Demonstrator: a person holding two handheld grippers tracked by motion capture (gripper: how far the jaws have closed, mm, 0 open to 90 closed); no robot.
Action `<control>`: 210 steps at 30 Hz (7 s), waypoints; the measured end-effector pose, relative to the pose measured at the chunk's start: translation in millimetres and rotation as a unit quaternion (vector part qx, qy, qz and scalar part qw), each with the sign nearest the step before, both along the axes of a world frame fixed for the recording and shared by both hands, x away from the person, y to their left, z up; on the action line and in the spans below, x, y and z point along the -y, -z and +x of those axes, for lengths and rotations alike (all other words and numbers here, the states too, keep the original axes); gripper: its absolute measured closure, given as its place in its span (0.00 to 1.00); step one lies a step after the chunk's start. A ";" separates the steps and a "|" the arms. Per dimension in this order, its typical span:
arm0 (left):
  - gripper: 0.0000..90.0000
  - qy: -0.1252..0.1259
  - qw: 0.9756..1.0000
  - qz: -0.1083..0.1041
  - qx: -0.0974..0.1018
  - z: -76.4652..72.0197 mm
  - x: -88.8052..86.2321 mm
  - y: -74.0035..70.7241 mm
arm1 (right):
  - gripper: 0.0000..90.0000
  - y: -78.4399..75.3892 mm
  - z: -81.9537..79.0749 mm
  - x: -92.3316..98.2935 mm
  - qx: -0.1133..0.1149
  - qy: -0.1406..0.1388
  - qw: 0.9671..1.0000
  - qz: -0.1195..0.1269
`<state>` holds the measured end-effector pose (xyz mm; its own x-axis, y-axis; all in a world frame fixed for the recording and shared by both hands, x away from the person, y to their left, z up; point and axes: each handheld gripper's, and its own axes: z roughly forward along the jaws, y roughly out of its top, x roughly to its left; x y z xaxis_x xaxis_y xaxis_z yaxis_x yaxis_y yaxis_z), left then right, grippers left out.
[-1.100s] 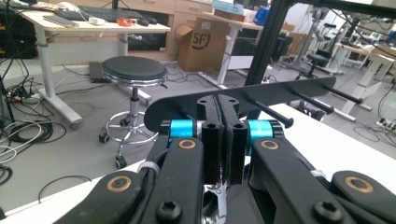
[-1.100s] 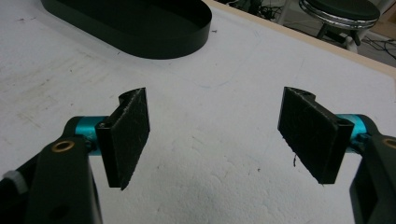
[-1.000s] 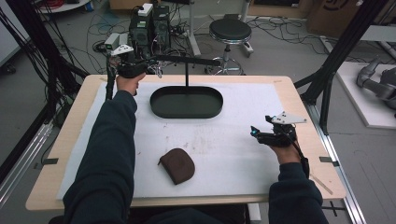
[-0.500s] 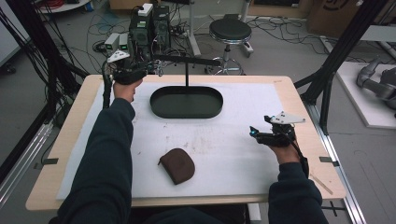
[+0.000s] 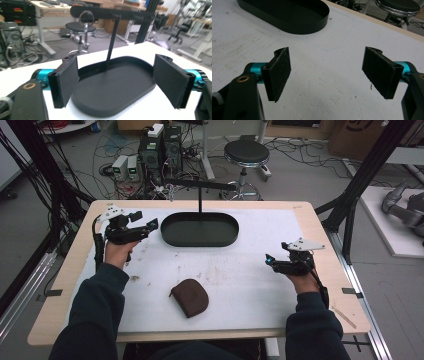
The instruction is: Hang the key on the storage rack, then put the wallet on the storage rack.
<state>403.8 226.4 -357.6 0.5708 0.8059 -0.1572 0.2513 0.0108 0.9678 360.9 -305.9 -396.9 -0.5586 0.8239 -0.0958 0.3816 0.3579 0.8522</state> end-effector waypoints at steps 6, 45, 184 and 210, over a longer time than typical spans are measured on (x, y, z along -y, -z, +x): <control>0.23 -0.011 1.000 0.016 -0.001 -16.3 -5.4 4.4 | 0.26 -2.7 -4.0 -4.4 0.006 -0.008 1.000 0.000; 0.24 -0.012 0.998 0.064 0.005 -57.3 -28.8 44.1 | 0.23 6.4 -29.6 -150.5 -0.042 -0.207 0.977 0.032; 0.27 0.004 0.996 0.085 -0.009 -51.2 -26.9 55.5 | 0.72 8.7 2.1 -47.0 -0.083 -0.030 0.996 -0.002; 0.27 0.005 0.997 0.077 -0.009 -50.5 -29.0 57.8 | 0.74 -41.2 90.7 -136.8 -0.022 -0.124 0.992 0.026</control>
